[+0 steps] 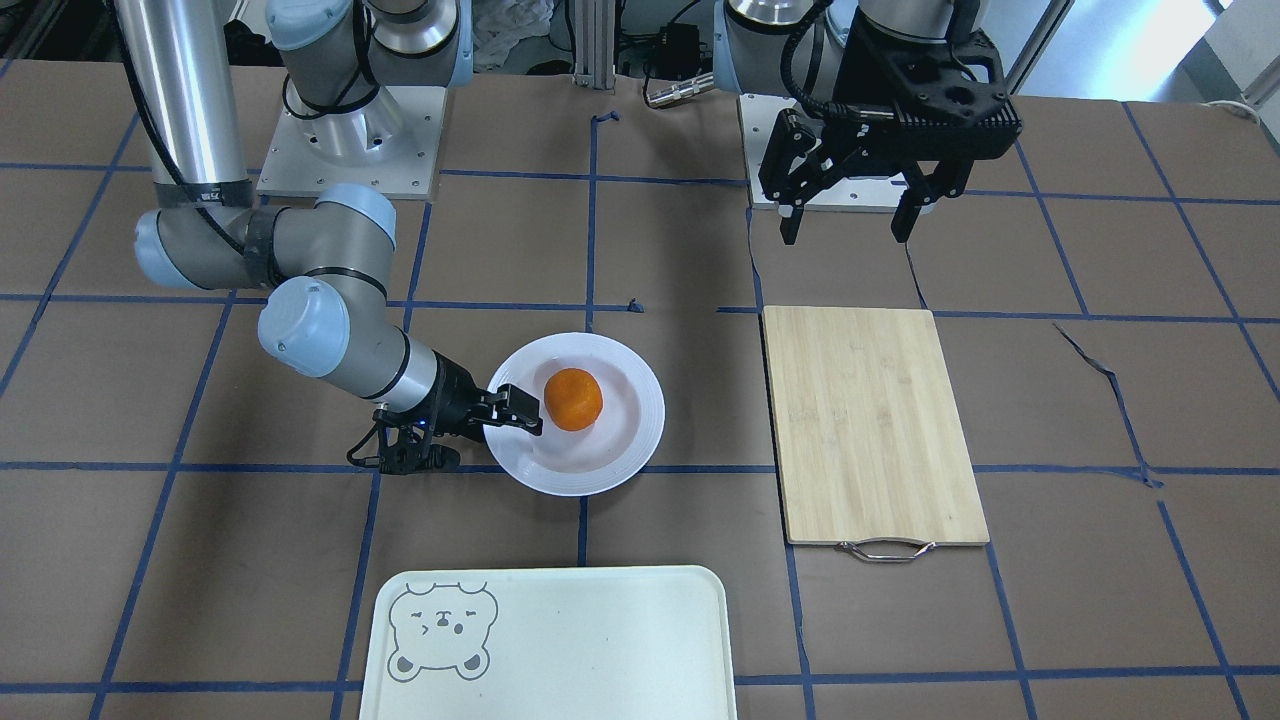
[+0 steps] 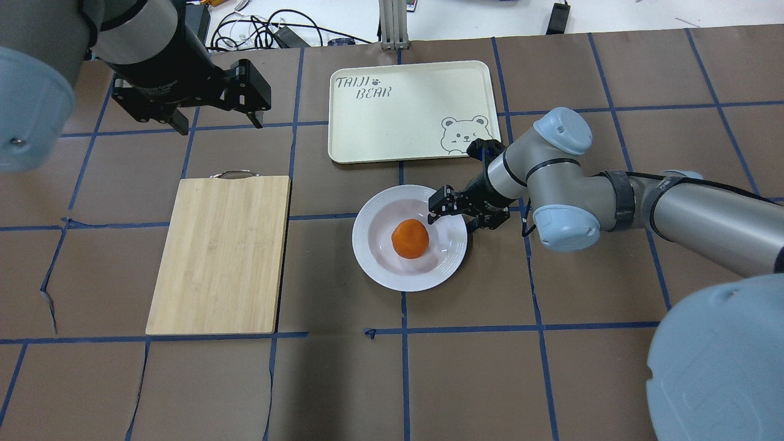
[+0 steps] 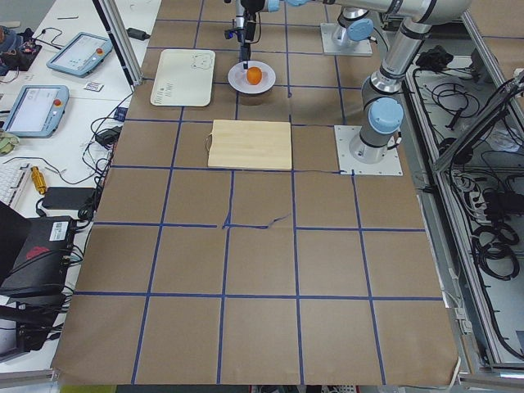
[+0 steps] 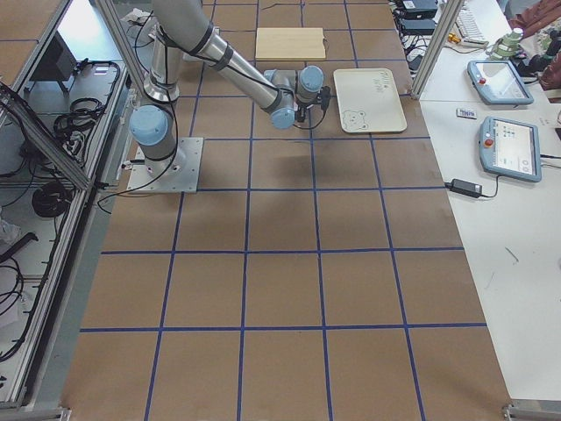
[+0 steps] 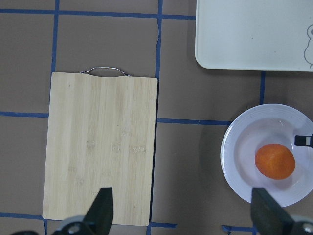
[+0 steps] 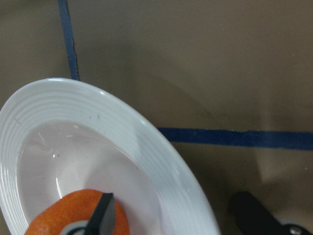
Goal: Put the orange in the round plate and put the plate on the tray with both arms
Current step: 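Lower the right gripper and grip the plate rim nearest it, then lift the plate with the right gripper and carry it onto the bear tray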
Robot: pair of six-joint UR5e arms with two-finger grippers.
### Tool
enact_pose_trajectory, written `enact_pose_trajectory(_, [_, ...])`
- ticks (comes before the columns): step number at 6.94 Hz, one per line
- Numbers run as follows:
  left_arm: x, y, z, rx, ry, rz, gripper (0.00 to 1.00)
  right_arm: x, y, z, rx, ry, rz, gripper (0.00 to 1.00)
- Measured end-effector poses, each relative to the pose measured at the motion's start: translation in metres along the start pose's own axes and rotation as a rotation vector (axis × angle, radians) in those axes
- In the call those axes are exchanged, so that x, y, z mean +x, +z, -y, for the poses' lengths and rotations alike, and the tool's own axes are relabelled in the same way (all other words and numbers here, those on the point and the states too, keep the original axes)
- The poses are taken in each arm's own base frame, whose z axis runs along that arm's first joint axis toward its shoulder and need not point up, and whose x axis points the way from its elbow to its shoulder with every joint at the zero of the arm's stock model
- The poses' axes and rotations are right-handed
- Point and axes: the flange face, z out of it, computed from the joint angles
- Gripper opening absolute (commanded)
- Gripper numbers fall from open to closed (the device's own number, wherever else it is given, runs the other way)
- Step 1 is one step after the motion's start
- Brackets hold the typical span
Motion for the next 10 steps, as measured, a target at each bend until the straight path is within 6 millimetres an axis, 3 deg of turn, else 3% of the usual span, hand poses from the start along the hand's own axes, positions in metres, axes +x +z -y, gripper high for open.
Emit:
enact_pose_trajectory(1, [0.000,0.000,0.000,0.001,0.000,-0.001,1.00,-0.004,0.004,-0.005,-0.008,-0.004,-0.005,0.50])
enact_pose_trajectory(3, [0.000,-0.002,-0.001,0.003,0.000,-0.002,1.00,0.002,0.006,-0.018,-0.029,0.014,-0.011,0.10])
enact_pose_trajectory(4, [0.000,-0.002,-0.001,0.004,0.000,-0.002,1.00,0.002,0.002,-0.024,-0.038,0.025,-0.010,0.03])
enact_pose_trajectory(8, [0.000,-0.003,-0.001,0.006,0.000,-0.002,1.00,-0.014,-0.034,-0.042,-0.060,0.053,0.000,0.00])
enact_pose_trajectory(10, [0.000,-0.003,-0.001,0.006,0.000,-0.001,1.00,-0.010,-0.056,-0.023,-0.018,0.076,0.042,0.01])
